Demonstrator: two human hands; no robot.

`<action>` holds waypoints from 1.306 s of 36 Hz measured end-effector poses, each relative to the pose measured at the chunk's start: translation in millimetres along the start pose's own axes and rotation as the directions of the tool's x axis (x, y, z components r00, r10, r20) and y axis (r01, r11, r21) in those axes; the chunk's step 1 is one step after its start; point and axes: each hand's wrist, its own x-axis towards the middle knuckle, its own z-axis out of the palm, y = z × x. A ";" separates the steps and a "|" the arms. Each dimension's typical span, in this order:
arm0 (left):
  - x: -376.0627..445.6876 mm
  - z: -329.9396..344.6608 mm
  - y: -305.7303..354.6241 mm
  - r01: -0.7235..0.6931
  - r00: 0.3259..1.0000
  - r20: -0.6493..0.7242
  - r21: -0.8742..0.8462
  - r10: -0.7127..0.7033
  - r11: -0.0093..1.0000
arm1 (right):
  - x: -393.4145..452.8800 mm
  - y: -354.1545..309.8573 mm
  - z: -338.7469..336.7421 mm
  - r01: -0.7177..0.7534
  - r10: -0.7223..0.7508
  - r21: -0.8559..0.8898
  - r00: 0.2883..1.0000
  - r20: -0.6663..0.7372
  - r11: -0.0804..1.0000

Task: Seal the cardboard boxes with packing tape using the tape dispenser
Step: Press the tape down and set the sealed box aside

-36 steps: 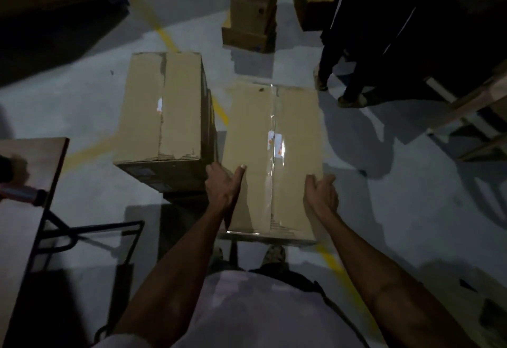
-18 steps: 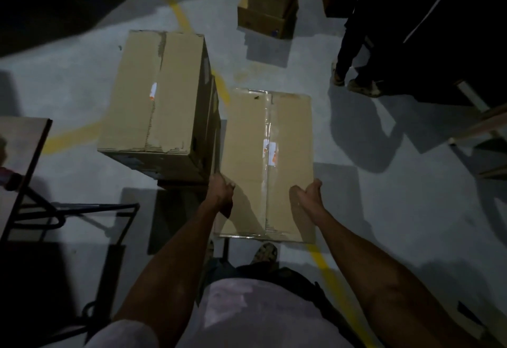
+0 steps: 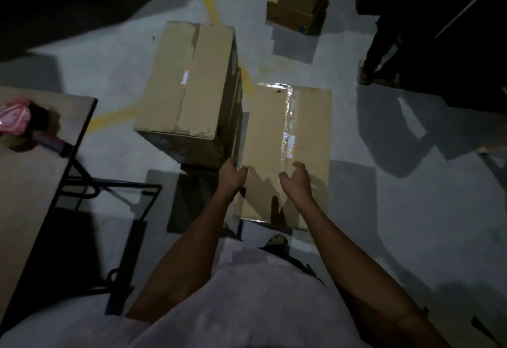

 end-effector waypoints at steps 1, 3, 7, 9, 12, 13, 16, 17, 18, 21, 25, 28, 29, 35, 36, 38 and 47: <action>-1.2 -8.1 -1.6 0.007 1.000 -0.010 -0.012 -0.007 1.000 | -3.7 -6.7 6.5 0.020 -0.020 0.002 0.999 0.028 1.000; -0.2 -29.7 -8.3 0.028 0.999 -0.019 -0.052 -0.029 0.998 | -7.6 -21.5 21.0 0.042 -0.042 0.000 0.995 0.088 0.999; 12.6 -83.8 -25.9 0.053 0.998 -0.039 -0.086 -0.057 0.995 | -10.4 -54.5 48.7 0.041 -0.041 0.003 0.983 0.177 0.999; 23.2 -111.2 -35.1 0.079 0.993 -0.086 -0.079 -0.086 0.994 | -8.7 -71.4 63.0 0.046 -0.045 -0.002 0.981 0.191 0.999; 43.8 -147.2 -49.7 0.121 0.981 -0.141 -0.077 -0.131 0.990 | 0.2 -100.8 88.0 0.036 -0.034 -0.006 0.980 0.198 0.999; 51.8 -158.0 -53.5 0.128 0.979 -0.148 -0.079 -0.138 0.989 | 4.7 -112.1 96.4 0.022 -0.019 -0.014 0.979 0.204 1.000; 79.0 -189.1 -58.4 0.136 0.972 -0.179 -0.084 -0.150 0.987 | 27.9 -141.7 123.5 -0.009 0.009 0.001 0.979 0.203 1.000; 88.7 -199.6 -58.7 0.134 0.970 -0.194 -0.084 -0.148 0.987 | 35.0 -150.7 132.3 -0.048 0.047 -0.002 0.979 0.200 0.999; 99.6 -210.4 -59.2 0.134 0.968 -0.205 -0.078 -0.147 0.988 | 42.1 -157.5 141.7 -0.074 0.072 0.008 0.981 0.179 0.997; 137.7 -244.8 -61.1 0.166 0.966 -0.196 -0.035 -0.169 0.986 | 61.2 -180.8 168.9 -0.158 0.151 0.029 0.974 0.166 0.987; 185.5 -277.3 -60.6 0.250 0.956 -0.169 0.039 -0.241 0.967 | 81.1 -213.6 193.1 -0.254 0.228 0.145 0.957 0.178 0.956; 211.7 -289.5 -60.8 0.332 0.937 -0.129 0.049 -0.324 0.942 | 88.4 -225.6 210.9 -0.310 0.284 0.157 0.944 0.168 0.938; 221.0 -292.7 -62.4 0.355 0.931 -0.117 0.057 -0.347 0.933 | 89.5 -228.1 217.3 -0.335 0.314 0.139 0.937 0.155 0.932; 252.0 -303.5 -71.1 0.360 0.930 0.011 -0.230 -0.368 0.904 | 89.2 -241.7 249.5 -0.401 0.398 0.049 0.915 0.062 0.915; 252.1 -305.7 -72.1 0.346 0.930 -0.019 -0.278 -0.366 0.896 | 89.6 -243.3 251.3 -0.404 0.402 0.049 0.915 0.045 0.913; 250.1 -313.3 -72.7 0.276 0.947 -0.084 -0.286 -0.311 0.918 | 88.1 -246.7 251.7 -0.401 0.401 0.056 0.916 0.012 0.914; 244.0 -333.8 -48.5 -0.097 0.936 -0.351 -0.285 -0.009 0.954 | 63.2 -275.0 236.9 -0.039 0.133 0.293 0.942 -0.307 0.955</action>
